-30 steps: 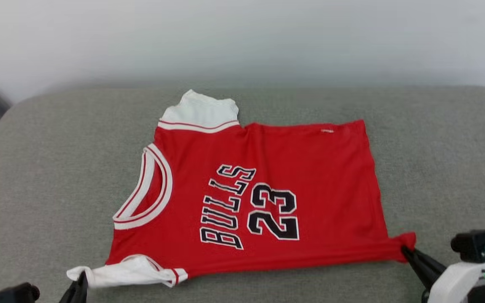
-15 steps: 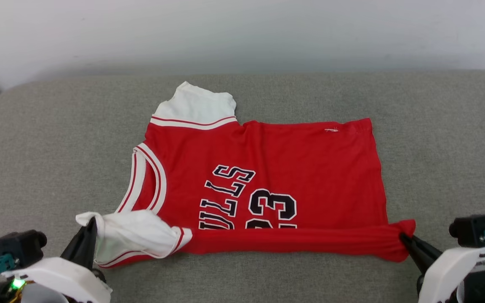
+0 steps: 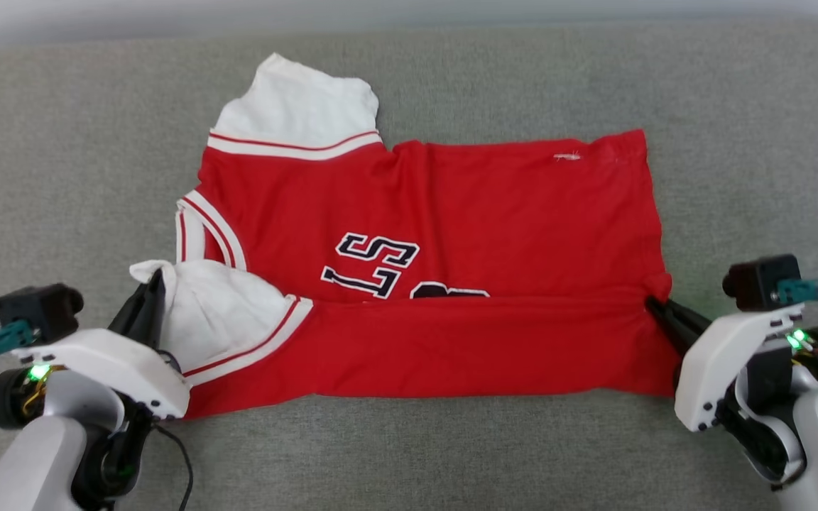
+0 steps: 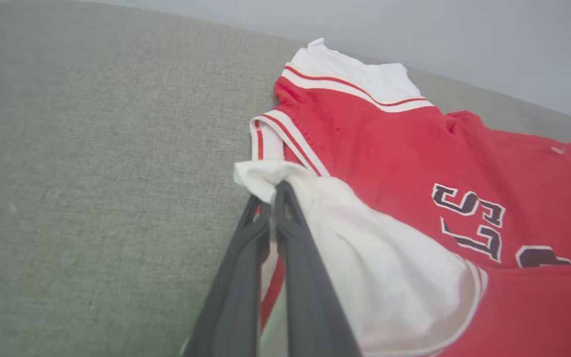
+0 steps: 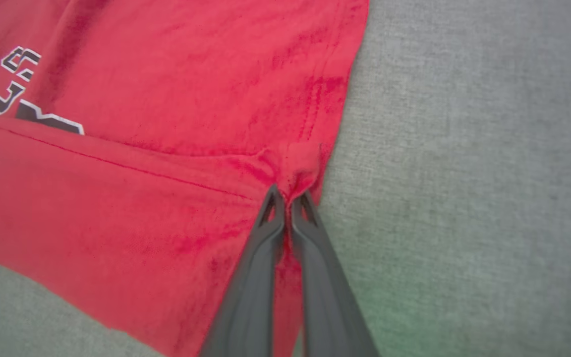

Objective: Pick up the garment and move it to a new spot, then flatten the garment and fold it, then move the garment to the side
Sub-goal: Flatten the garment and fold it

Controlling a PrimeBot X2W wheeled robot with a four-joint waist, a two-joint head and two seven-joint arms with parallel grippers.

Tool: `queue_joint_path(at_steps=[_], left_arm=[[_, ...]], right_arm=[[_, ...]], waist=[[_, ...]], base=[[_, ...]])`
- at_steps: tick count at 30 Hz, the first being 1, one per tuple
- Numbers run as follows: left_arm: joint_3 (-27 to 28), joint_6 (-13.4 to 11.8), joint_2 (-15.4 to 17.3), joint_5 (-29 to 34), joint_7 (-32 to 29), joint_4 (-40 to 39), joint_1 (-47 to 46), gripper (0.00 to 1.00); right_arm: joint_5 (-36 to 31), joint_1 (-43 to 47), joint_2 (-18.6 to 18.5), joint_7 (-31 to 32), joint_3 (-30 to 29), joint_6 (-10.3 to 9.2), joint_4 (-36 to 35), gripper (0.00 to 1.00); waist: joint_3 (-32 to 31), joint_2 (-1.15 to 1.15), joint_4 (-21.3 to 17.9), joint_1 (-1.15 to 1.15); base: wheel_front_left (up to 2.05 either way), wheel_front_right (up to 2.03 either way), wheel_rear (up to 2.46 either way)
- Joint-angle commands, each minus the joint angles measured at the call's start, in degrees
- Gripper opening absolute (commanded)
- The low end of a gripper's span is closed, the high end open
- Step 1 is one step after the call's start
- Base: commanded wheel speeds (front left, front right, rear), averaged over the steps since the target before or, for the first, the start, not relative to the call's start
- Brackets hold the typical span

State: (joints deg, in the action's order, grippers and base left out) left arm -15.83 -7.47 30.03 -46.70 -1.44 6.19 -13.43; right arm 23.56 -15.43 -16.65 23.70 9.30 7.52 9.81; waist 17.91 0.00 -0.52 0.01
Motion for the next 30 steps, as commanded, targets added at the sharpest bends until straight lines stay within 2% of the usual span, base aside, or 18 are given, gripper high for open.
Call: queue_joint_path(at_steps=[1,4,5,6,7,8,9,14,19,25,30], left_arm=[[-0.04,0.29,-0.23,-0.41,-0.16,0.73,-0.80,0.00],[-1.18,2.00,-1.26,-0.98,-0.95,4.84,-3.31,0.00],[-2.28,3.79,-2.05,-1.75,-2.30,8.57,-5.11,0.10],[-2.56,4.33,-2.33,-1.98,-2.59,9.78,-5.53,0.26],[-2.86,4.77,-2.62,-2.28,-2.91,10.71,-5.77,0.58],[-2.94,5.09,-2.88,-2.45,-2.82,11.61,-5.98,0.83],[-3.00,5.51,-3.01,-2.76,-2.87,12.35,-6.10,1.00],[-2.24,6.23,-2.56,-4.05,-2.72,14.57,-5.53,1.00],[-0.94,6.06,-1.32,-4.93,-2.30,13.44,-3.77,1.00],[0.31,5.58,3.52,-6.58,-7.30,7.74,-1.21,1.00],[-0.08,5.51,9.37,-8.85,-16.51,1.93,1.22,1.00]], right_arm=[[0.17,-1.03,-0.23,-0.28,0.19,-0.06,0.52,0.00],[0.06,-3.27,-0.25,-1.45,1.82,-0.07,3.63,0.00],[-0.06,-4.09,-0.26,-2.89,3.35,-0.08,6.89,0.34],[-0.12,-4.20,-0.25,-3.43,3.78,-0.09,7.97,0.47],[-0.12,-4.19,-0.26,-3.92,4.16,-0.09,8.73,1.00],[0.02,-4.11,-0.22,-4.67,4.59,-0.09,9.30,1.00],[0.14,-3.95,-0.28,-5.66,4.89,-0.09,9.64,1.00],[0.22,-2.03,-0.39,-12.61,4.72,-0.07,8.97,1.00],[-1.63,1.34,0.45,-20.20,2.35,-0.05,6.02,1.00],[-6.02,6.31,2.95,-26.21,-2.75,-0.05,-0.06,1.00],[-8.87,10.52,5.48,-26.48,-5.42,-0.05,-6.46,1.00]], waist=[[1.51,0.00,-0.07,-0.01],[2.58,0.00,-0.20,-0.01],[2.98,0.00,-0.22,-0.01],[2.97,0.00,-0.23,-0.01],[2.86,0.00,-0.24,-0.01],[2.66,0.00,-0.26,-0.01],[2.31,0.00,-0.25,-0.01],[-0.65,0.00,-0.27,-0.01],[-5.08,0.00,-0.71,-0.01],[-8.81,0.00,-1.57,-0.01],[-9.97,0.00,-2.52,-0.01]], base=[[0.00,0.00,0.00],[0.00,0.00,0.00],[0.00,0.00,0.00],[0.00,0.00,0.00],[0.00,0.00,0.00],[0.00,0.00,0.00],[0.00,0.00,0.00],[0.00,0.00,0.00],[0.00,0.00,0.00],[0.00,0.00,0.00],[0.00,0.00,0.00]])
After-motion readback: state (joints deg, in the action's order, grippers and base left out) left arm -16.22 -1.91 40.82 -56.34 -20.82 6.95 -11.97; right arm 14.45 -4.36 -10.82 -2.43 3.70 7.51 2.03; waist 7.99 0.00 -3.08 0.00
